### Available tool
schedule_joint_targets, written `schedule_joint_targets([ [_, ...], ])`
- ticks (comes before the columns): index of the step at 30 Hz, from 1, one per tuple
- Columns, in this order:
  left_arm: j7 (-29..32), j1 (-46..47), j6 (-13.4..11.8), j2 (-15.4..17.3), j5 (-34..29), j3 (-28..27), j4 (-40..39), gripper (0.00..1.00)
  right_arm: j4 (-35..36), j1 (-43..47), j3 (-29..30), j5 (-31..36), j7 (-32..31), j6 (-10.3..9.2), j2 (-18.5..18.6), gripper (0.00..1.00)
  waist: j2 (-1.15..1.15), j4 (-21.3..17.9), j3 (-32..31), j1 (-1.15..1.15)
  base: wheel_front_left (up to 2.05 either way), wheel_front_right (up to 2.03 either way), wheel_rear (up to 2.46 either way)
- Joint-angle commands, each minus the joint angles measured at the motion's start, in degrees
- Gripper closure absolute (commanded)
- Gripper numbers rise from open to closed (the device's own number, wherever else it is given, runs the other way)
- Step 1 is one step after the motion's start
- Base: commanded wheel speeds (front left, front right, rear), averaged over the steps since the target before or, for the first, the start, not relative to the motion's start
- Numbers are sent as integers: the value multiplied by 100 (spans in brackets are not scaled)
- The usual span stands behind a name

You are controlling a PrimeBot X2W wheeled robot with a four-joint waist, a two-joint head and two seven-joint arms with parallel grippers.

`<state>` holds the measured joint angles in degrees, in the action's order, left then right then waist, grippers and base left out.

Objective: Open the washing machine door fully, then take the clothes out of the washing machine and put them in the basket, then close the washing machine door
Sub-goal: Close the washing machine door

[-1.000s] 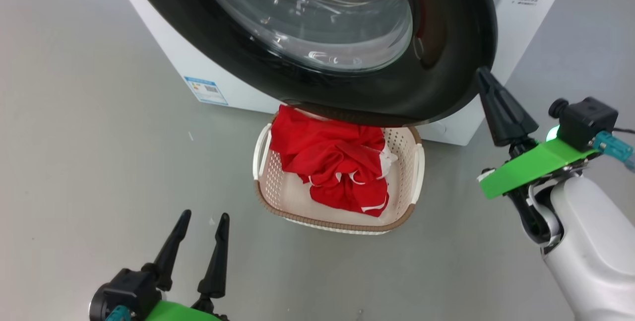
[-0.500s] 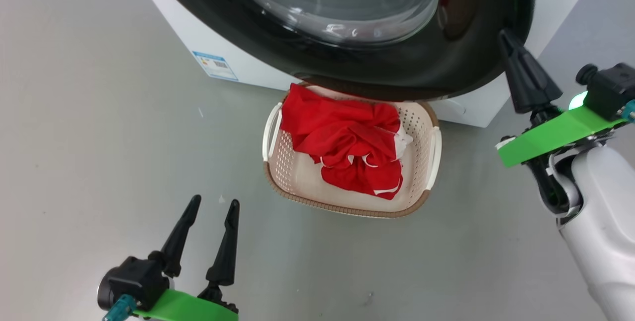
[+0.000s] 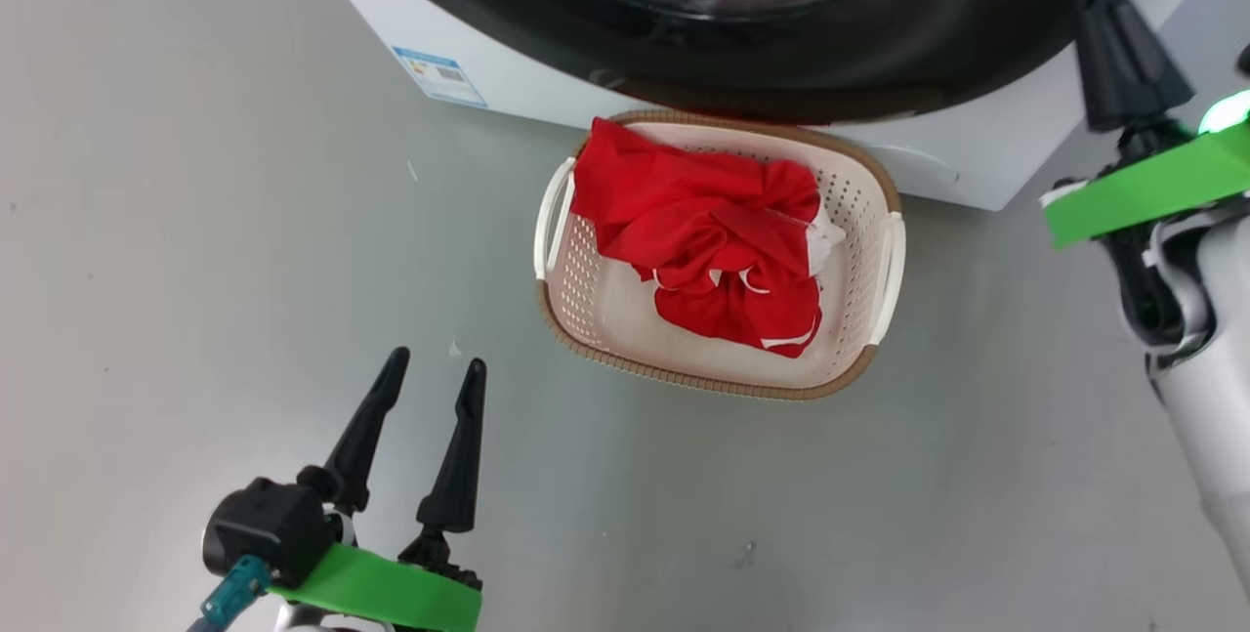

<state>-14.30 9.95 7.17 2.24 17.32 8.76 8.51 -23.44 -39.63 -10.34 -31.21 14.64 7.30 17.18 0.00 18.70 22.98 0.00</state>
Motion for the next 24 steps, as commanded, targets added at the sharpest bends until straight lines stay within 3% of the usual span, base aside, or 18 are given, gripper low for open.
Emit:
schedule_joint_targets([
  [1,-70,103,32,64,31,-166,-163,0,163,-154,48,-16,36,19,20,97,0,50,96,0,0,0,0],
  [11,-70,230,-15,64,34,-86,-196,0,227,-453,246,41,36,19,-4,95,0,59,283,0,0,0,0],
  [24,-70,253,-17,64,-26,-159,-55,0,229,-119,-133,-51,36,19,-104,86,0,-147,42,0,0,0,0],
])
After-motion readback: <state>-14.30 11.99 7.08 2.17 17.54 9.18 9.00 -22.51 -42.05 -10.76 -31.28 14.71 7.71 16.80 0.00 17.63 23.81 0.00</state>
